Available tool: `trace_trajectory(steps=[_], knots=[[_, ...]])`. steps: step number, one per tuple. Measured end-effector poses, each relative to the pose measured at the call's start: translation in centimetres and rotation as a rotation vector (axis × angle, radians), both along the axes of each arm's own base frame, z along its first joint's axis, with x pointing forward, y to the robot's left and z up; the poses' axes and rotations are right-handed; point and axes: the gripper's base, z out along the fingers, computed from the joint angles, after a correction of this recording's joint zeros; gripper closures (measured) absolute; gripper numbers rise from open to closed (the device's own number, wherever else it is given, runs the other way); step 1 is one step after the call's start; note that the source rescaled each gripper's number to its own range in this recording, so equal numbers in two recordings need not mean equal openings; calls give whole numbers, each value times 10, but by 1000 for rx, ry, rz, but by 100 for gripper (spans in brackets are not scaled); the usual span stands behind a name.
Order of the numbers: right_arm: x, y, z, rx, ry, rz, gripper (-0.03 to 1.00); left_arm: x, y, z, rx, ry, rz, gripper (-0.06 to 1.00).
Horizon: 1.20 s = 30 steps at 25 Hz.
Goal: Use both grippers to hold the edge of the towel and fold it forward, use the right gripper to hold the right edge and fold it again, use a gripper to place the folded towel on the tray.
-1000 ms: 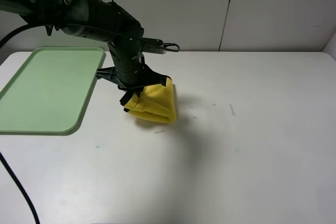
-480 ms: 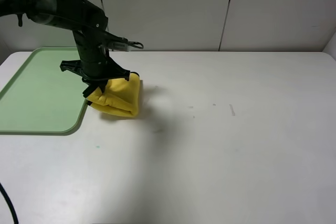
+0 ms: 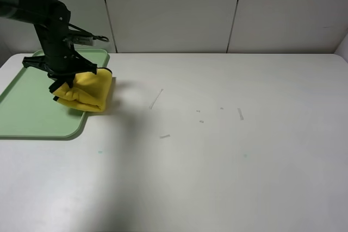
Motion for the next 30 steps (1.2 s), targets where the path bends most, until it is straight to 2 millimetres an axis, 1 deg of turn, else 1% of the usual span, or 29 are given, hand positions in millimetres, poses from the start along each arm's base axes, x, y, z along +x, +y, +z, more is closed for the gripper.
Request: trace_trajectory(steps=[6,7,11,14,21,22,23,24,25,26,28,30], knots=[[0,0,0,1,0,0,-3,7,44,1,-8,-47,79,82],[0,0,0,1,0,0,-3,7,44,1,-8,-47,79,82],[0,0,0,1,0,0,-3,10,68,2,-10,-74,115,82],[0,0,0,1,0,0,-3,11,75,2,-11,-93,119,82],[0,0,0,1,0,0,-3,13,77,3,19,-101,72,81],[0,0,0,1,0,0,-3,13,78,3,35,-99,51,74],[0,0,0,1,0,0,-3,13,79,4,51,-94,34,64],[0,0,0,1,0,0,-3,13,80,4,73,-87,15,52],[0,0,0,1,0,0,-3,13,82,5,98,-82,-10,34],[0,0,0,1,0,0,-3,14,83,5,120,-81,-31,19],[0,0,0,1,0,0,-3,15,85,7,155,-84,-64,5],[0,0,0,1,0,0,-3,16,86,8,175,-88,-84,-1]])
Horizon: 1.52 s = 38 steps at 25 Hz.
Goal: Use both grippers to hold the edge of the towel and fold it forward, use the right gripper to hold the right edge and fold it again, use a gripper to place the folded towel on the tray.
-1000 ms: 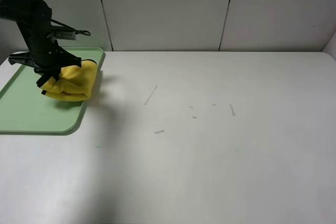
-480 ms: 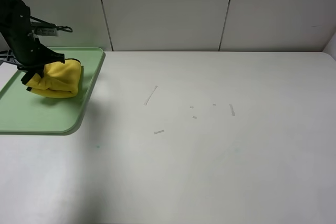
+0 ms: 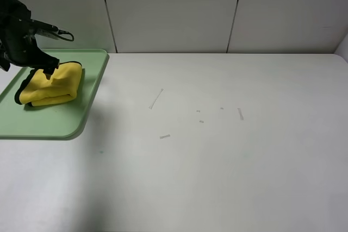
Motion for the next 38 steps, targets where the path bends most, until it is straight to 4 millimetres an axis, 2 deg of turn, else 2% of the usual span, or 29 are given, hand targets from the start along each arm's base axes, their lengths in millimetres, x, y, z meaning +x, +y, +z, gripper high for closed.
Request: trace_trajectory(steps=[5,11,19,30,38], knots=[[0,0,0,0,0,0,-3,1,0,1,-1,-7,-5,-4],[0,0,0,0,0,0,-3,-4,-4,16,-66,-30,55,-5],[0,0,0,0,0,0,-3,-24,-12,63,-182,-31,120,-4],[0,0,0,0,0,0,-3,-65,-27,103,-332,100,68,0],[0,0,0,0,0,0,-3,-123,-29,133,-350,62,60,1]])
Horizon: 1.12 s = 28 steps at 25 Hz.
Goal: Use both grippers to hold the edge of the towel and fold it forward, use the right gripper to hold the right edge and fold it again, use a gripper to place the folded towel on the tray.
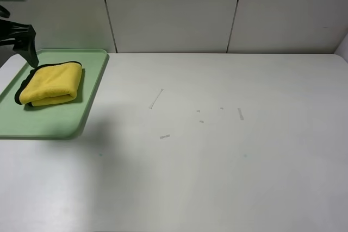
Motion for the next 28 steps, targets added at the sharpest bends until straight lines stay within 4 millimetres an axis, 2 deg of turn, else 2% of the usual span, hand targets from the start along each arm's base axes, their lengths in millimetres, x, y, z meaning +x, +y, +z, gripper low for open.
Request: trace_trajectory(steps=[6,7,8,13,20,28], knots=[[0,0,0,0,0,0,-3,-60,-1,22,-1,-84,0,2],[0,0,0,1,0,1,-3,-60,-1,22,-1,-84,0,2],[0,0,0,2,0,1,-3,-82,-1,24,-2,-106,1,2],[0,0,0,3,0,2,-3,-140,-3,30,-24,-201,5,3],[0,0,0,3,0,2,-3,-215,-7,24,-57,-337,1,3],[0,0,0,3,0,2,-3,-285,-8,12,-41,-528,-43,3]])
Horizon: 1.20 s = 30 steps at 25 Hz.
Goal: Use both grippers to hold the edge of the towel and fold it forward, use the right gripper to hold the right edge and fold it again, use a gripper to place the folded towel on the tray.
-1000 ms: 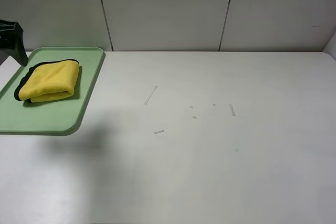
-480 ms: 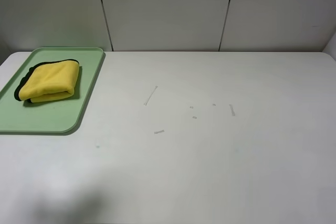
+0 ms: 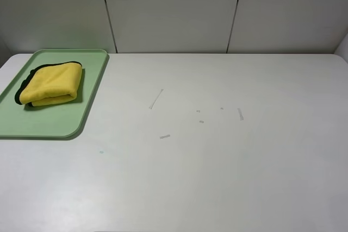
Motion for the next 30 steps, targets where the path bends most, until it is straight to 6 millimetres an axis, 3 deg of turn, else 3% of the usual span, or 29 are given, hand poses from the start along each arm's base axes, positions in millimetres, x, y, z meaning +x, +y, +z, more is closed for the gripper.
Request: trace_trajectory(steps=[4,7,16,30], knots=[[0,0,0,0,0,0,-3,-32,0,-4,1,-104,-1,3],[0,0,0,0,0,0,-3,-44,0,-6,1,-174,0,3],[0,0,0,0,0,0,-3,-38,0,-20,55,-120,-42,3],[0,0,0,3,0,2,-3,-29,0,-24,59,-183,-49,4]])
